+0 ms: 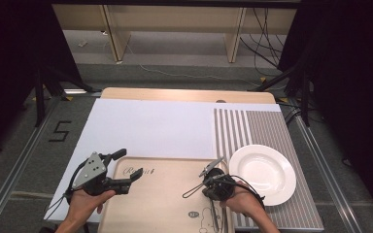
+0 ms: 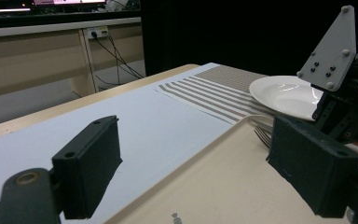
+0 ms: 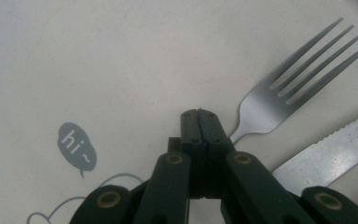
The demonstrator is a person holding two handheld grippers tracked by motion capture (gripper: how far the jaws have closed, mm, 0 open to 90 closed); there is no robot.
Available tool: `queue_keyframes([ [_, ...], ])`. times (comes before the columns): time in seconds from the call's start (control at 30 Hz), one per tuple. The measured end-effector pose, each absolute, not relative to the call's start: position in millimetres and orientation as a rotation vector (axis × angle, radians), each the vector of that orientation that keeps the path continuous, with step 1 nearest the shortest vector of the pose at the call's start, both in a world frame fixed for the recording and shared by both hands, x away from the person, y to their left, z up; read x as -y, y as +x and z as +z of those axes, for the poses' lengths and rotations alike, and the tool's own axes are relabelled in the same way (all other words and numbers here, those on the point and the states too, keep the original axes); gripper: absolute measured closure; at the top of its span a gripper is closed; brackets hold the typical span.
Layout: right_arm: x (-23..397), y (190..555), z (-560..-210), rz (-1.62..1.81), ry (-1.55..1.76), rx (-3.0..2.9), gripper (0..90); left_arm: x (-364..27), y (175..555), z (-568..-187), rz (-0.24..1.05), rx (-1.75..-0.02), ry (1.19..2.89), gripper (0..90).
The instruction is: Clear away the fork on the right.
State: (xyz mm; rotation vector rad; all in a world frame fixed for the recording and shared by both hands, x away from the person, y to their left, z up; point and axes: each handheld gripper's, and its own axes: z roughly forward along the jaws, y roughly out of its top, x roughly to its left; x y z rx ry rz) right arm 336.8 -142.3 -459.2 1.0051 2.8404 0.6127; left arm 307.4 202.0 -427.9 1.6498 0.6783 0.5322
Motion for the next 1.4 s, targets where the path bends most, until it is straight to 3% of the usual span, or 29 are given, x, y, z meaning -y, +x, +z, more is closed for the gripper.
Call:
queue_keyframes([
  [0.63, 149.1, 335.4, -458.2, 0.592, 1.011, -2.853, 89.7, -202.3, 307.0, -428.0, 0.532, -0.681, 1.648, 16.3],
  [0.83, 146.9, 332.1, -453.1, 0.649, 0.954, -2.879, 73.9, -202.3, 306.9, -428.0, 0.532, -0.681, 1.648, 16.3],
  [1.03, 147.6, 332.7, -450.8, 0.758, 0.954, -2.870, 47.7, -202.2, 307.0, -428.1, 0.531, -0.681, 1.649, 16.3],
  [1.23, 145.4, 331.0, -442.8, 0.917, 0.947, -2.866, 31.8, -202.2, 307.1, -428.3, 0.530, -0.682, 1.650, 16.3],
  [1.4, 143.8, 329.9, -439.0, 0.903, 0.970, -2.823, 24.7, -202.4, 307.0, -428.2, 0.529, -0.683, 1.647, 16.3],
])
